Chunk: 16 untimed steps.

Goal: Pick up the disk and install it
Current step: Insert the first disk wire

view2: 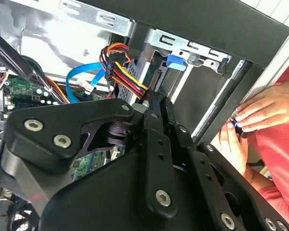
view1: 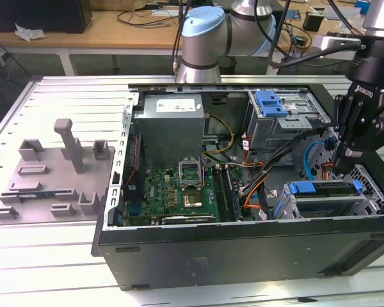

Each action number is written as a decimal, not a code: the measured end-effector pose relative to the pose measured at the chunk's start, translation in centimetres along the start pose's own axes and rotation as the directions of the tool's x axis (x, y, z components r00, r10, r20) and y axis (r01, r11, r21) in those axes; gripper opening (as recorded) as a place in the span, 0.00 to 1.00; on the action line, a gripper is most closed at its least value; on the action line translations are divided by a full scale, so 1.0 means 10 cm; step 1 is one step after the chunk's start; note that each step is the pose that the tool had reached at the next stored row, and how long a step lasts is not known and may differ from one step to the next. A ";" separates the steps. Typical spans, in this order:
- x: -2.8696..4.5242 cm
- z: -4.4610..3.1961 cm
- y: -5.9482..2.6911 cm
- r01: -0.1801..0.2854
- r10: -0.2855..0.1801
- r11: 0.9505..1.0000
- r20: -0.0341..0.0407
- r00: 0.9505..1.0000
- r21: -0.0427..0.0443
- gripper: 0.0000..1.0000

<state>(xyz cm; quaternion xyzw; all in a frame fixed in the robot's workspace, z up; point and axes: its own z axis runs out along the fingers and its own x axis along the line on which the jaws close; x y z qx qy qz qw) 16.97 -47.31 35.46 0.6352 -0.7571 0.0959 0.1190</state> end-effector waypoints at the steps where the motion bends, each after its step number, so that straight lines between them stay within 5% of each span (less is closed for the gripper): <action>1: 0.011 0.004 0.001 0.002 -0.002 1.000 0.005 1.000 0.000 0.16; 6: 0.066 0.021 0.004 0.010 -0.010 1.000 0.042 0.999 -0.003 0.16; 10: 0.121 0.038 0.001 0.021 -0.020 1.000 0.079 0.997 -0.003 0.16; 16: 0.184 0.058 -0.004 0.032 -0.032 0.999 0.114 0.993 -0.001 0.16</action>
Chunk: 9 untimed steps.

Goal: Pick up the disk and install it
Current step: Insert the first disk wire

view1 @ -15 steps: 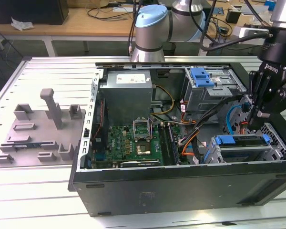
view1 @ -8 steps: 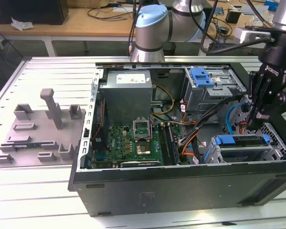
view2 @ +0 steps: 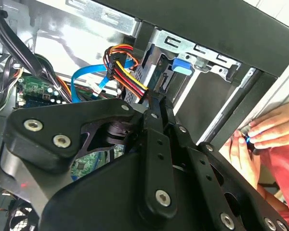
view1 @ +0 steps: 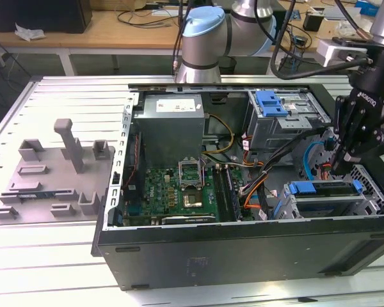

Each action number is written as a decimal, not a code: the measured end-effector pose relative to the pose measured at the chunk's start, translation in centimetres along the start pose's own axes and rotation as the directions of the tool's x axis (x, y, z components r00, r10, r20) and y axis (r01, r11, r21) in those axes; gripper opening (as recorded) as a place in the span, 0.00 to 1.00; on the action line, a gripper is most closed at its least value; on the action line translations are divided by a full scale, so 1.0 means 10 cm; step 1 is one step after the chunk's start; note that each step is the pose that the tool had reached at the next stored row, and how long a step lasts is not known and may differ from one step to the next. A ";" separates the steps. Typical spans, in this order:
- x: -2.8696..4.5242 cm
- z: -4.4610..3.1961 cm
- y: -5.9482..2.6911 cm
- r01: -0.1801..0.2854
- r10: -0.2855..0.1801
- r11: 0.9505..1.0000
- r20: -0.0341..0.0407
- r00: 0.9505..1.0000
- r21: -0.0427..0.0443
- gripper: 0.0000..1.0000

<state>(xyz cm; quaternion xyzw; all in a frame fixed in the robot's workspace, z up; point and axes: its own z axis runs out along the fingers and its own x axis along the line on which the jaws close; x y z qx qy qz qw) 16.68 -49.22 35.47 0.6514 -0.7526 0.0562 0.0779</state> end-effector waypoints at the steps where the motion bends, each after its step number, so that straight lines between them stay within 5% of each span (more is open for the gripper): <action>1: 0.009 0.002 -0.001 0.002 -0.002 1.000 0.005 1.000 0.000 0.16; 9: 0.099 0.018 -0.010 0.022 -0.022 1.000 0.052 0.998 0.005 0.16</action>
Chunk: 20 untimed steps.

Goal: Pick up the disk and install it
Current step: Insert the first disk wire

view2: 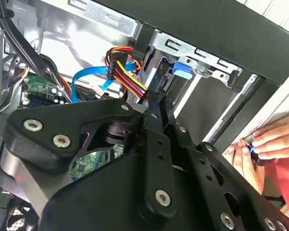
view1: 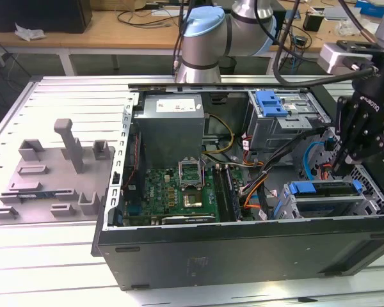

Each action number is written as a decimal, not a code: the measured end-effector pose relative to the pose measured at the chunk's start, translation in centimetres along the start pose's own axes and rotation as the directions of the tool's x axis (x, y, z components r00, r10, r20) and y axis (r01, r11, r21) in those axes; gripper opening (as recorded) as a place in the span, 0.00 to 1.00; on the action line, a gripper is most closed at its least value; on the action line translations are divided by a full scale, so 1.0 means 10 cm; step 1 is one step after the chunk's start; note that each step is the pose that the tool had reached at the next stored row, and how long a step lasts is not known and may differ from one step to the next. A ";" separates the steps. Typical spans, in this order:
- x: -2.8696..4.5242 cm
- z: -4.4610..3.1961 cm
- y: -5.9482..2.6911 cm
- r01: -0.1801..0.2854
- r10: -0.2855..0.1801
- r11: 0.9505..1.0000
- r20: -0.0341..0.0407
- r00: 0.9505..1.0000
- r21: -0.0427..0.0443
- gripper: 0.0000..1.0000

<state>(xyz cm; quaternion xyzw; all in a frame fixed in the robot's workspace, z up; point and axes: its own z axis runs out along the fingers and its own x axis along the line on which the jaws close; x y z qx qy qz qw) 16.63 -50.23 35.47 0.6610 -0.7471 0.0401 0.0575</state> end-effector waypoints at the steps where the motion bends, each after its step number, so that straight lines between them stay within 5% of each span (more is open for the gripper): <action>1: 0.012 0.002 -0.001 0.002 -0.002 1.000 0.004 1.000 0.001 0.16; 10: 0.126 0.018 0.005 0.022 -0.022 1.000 0.035 0.999 0.005 0.16; 17: 0.126 0.017 0.005 0.031 -0.031 1.000 0.038 0.999 0.006 0.16; 19: 0.138 0.019 0.004 0.031 -0.032 0.999 0.063 0.998 0.010 0.16; 20: 0.150 0.021 0.002 0.031 -0.032 0.999 0.067 0.997 0.011 0.16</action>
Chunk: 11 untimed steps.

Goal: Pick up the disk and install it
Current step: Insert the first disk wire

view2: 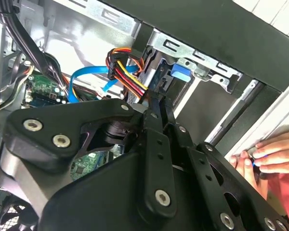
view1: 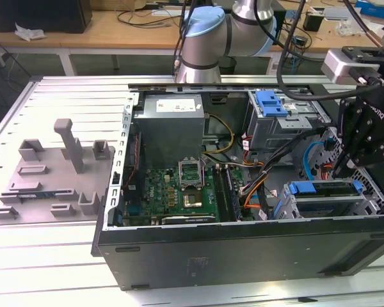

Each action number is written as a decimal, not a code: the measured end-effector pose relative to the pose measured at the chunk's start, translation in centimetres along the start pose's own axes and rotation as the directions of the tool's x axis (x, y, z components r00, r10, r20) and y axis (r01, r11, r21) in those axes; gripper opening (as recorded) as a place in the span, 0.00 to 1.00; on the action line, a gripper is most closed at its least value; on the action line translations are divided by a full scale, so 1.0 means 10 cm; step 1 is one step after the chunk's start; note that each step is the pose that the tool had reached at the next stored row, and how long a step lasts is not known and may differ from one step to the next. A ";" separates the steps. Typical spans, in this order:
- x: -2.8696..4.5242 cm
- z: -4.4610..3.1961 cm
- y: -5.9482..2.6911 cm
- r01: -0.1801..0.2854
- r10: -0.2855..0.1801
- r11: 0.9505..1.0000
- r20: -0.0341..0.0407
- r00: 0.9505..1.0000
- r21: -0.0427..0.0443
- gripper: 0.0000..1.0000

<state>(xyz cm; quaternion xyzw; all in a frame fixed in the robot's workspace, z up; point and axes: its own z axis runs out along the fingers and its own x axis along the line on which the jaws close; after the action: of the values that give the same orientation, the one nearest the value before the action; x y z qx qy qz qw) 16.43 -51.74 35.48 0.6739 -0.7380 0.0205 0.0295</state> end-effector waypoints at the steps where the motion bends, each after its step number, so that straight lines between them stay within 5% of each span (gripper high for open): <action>1: 0.006 0.001 0.000 0.000 0.000 1.000 0.002 1.000 0.001 0.16; 8: 0.051 0.004 0.009 0.000 0.000 1.000 0.024 1.000 0.008 0.16; 11: 0.053 0.004 0.010 0.000 0.000 1.000 0.027 1.000 0.008 0.16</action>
<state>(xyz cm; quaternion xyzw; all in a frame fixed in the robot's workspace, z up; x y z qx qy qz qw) 16.28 -52.26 35.47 0.6741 -0.7383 0.0144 0.0170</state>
